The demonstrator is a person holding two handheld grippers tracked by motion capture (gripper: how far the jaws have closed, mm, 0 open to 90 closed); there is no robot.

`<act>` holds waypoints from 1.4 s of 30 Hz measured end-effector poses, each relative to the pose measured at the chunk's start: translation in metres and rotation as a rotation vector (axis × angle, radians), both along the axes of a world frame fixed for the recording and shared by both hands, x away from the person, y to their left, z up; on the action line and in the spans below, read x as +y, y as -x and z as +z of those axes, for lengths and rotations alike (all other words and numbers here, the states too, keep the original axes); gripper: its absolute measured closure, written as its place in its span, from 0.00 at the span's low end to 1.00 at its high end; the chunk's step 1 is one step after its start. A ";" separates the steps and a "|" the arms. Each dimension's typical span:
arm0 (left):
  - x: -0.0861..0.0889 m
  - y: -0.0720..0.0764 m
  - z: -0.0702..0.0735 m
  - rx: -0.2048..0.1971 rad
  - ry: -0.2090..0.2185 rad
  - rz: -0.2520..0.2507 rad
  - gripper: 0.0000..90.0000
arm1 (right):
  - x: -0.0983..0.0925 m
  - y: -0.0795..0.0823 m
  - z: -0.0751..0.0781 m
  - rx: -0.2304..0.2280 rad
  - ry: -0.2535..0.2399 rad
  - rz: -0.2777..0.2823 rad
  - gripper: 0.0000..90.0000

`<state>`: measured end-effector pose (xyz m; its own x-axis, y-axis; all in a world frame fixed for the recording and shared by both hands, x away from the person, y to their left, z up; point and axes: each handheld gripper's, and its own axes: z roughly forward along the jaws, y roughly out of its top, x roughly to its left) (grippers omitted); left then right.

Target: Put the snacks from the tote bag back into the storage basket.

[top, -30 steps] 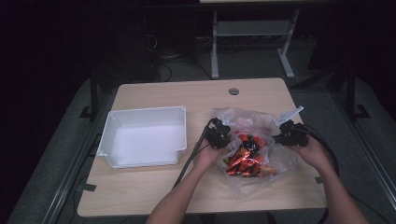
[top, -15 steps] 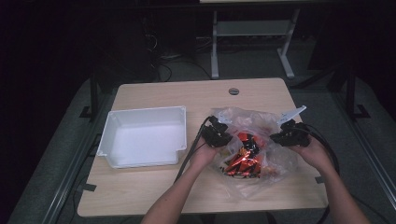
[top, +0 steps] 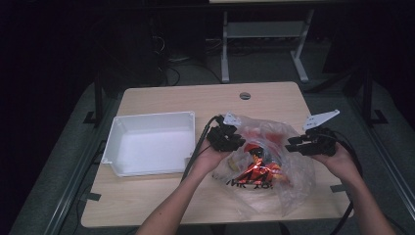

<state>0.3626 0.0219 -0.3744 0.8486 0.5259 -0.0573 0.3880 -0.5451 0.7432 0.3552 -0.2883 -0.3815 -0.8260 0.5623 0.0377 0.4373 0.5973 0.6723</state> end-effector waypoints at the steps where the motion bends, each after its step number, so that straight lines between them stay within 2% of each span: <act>1: 0.000 0.003 0.002 -0.004 -0.002 -0.013 0.80 | 0.001 0.003 0.002 -0.007 -0.004 0.011 0.72; 5: -0.003 0.015 0.008 -0.007 0.021 -0.075 0.80 | 0.007 0.018 0.010 -0.012 -0.049 0.062 0.72; 8: -0.006 0.024 0.009 0.009 0.028 -0.130 0.82 | 0.017 0.030 0.013 -0.014 -0.071 0.122 0.78; 11: -0.011 0.034 0.007 0.036 0.049 -0.184 0.86 | 0.031 0.043 0.013 -0.007 -0.066 0.185 0.85; 13: -0.014 0.039 0.005 0.045 0.047 -0.212 0.91 | 0.041 0.050 0.010 -0.008 -0.052 0.228 0.90; 16: -0.019 0.045 -0.002 0.056 0.020 -0.243 1.00 | 0.052 0.057 0.004 0.006 -0.029 0.269 0.93; 18: -0.019 0.046 -0.008 0.063 -0.012 -0.251 1.00 | 0.056 0.059 -0.002 0.013 -0.005 0.278 0.95; 23: -0.011 0.046 -0.022 0.067 -0.079 -0.235 1.00 | 0.050 0.061 -0.015 0.031 0.058 0.256 0.98; 25: -0.007 0.047 -0.026 0.075 -0.090 -0.218 1.00 | 0.043 0.062 -0.020 0.039 0.076 0.238 0.99; 33: 0.006 0.047 -0.035 0.076 -0.116 -0.180 1.00 | 0.020 0.070 -0.027 0.053 0.062 0.182 0.99; 38: 0.010 0.048 -0.040 0.077 -0.135 -0.167 1.00 | 0.008 0.074 -0.027 0.045 0.059 0.152 0.98; 39: 0.010 0.048 -0.042 0.080 -0.125 -0.154 1.00 | 0.006 0.075 -0.028 0.055 0.056 0.143 0.97; 40: 0.010 0.048 -0.043 0.080 -0.143 -0.164 1.00 | 0.003 0.075 -0.030 0.057 0.061 0.136 0.97; 42: 0.010 0.048 -0.046 0.084 -0.138 -0.151 1.00 | 0.000 0.075 -0.033 0.064 0.065 0.123 0.97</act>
<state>0.3145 0.0322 -0.4206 0.9137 0.4006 -0.0677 0.3517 -0.6963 0.6257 0.2804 -0.2881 -0.4146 -0.8860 0.4599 0.0591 0.3987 0.6906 0.6035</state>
